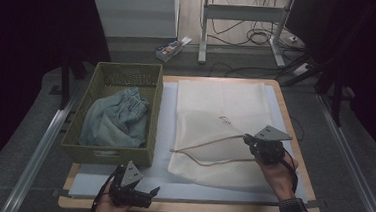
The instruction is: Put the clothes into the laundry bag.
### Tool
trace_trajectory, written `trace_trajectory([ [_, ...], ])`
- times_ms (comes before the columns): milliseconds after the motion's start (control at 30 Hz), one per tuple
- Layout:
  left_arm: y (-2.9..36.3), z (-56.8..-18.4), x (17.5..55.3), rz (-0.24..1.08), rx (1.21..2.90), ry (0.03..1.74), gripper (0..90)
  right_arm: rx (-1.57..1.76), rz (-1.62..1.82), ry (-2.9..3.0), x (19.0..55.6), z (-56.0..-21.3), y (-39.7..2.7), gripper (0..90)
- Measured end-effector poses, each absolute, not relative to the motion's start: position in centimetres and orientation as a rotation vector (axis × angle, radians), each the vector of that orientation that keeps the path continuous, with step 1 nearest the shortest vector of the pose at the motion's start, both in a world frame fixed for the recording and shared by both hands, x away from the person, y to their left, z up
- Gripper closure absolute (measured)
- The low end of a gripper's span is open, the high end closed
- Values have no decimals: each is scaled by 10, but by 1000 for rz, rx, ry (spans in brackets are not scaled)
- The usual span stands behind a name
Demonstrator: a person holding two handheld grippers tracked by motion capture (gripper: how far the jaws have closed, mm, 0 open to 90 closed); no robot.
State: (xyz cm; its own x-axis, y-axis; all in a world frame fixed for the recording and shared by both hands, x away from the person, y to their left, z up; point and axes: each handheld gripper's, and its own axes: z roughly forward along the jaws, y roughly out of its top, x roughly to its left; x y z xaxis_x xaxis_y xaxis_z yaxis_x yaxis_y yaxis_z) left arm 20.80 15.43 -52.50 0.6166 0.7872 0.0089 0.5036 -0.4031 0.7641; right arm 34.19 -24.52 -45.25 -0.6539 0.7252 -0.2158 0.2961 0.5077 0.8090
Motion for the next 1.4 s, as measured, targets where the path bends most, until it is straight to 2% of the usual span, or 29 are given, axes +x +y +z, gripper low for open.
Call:
trace_trajectory([
  [367,154,-525,208,487,2089,1008,38,800,1083,2202,344,-435,-238,854],
  [967,154,-524,208,494,2089,1005,37,745,1174,2130,353,-384,-216,854],
  [1400,154,-524,208,499,2086,1004,38,763,1227,2117,356,-379,-216,850],
])
